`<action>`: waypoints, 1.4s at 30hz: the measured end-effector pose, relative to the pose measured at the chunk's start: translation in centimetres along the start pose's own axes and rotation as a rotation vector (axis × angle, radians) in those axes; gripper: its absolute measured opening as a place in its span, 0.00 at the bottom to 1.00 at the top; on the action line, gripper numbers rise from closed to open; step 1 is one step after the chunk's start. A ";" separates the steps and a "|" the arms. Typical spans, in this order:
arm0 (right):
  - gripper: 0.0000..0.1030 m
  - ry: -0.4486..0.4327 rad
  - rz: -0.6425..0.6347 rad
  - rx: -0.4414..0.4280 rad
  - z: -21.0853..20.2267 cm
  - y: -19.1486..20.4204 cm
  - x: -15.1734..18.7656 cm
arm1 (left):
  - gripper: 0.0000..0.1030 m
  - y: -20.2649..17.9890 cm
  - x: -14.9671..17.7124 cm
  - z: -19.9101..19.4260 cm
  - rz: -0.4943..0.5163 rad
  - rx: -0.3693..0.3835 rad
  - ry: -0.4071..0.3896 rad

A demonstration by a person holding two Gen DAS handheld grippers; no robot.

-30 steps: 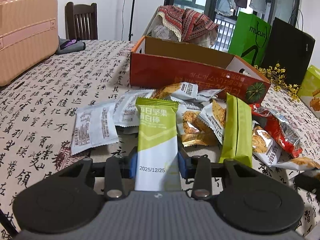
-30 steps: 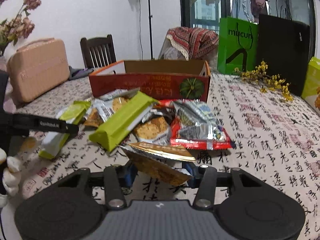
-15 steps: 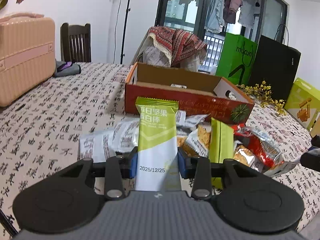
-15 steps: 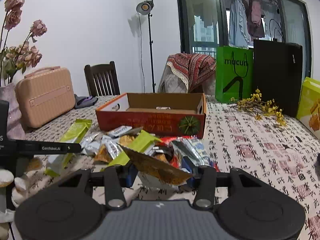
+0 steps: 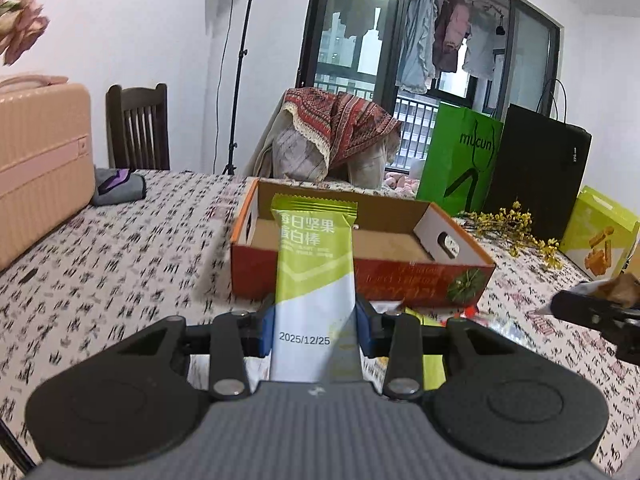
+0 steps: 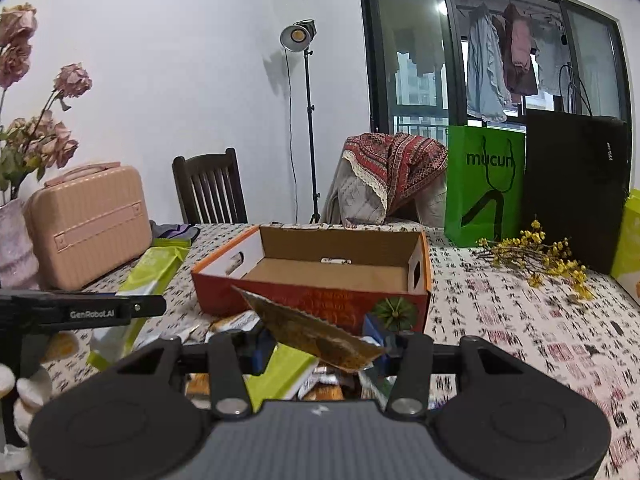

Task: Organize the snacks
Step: 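Carry the green-and-white bar and brown bag into the box and release both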

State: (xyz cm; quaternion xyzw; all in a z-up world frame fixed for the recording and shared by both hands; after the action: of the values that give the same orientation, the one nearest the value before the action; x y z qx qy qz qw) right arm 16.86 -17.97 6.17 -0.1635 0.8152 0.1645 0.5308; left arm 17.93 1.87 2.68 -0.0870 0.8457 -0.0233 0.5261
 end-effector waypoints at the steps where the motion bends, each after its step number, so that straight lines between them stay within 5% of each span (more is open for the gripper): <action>1: 0.45 -0.002 0.000 0.000 0.4 -0.1 -0.3 | 0.38 0.0 -0.4 0.3 0.001 0.003 0.000; 21: 0.45 0.030 0.082 0.024 14.5 -3.4 -8.8 | 0.38 -1.8 -8.9 10.8 -0.018 -0.022 -0.013; 30: 0.45 0.080 0.157 0.025 20.9 -5.7 -7.2 | 0.38 -1.2 -9.7 16.3 -0.039 -0.057 -0.014; 40: 0.46 0.112 0.150 0.000 23.3 -6.5 -4.1 | 0.40 0.9 -7.5 19.6 -0.051 -0.051 0.023; 42: 0.50 0.103 0.150 0.000 23.1 -6.6 -4.0 | 0.53 0.8 -7.3 19.5 -0.052 -0.032 0.017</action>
State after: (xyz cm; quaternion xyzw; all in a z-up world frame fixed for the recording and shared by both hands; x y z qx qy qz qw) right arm 40.06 -13.30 0.38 -0.1103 0.8514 0.1951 0.4743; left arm 38.38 4.88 0.39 -0.1169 0.8479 -0.0242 0.5165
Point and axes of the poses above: each gripper's, at about its wrist camera, not at the fingertips, and z roughly the way its jaws point, y to its left, x to its underside, the point moved 7 cm from there along z, roughly the way its jaws point
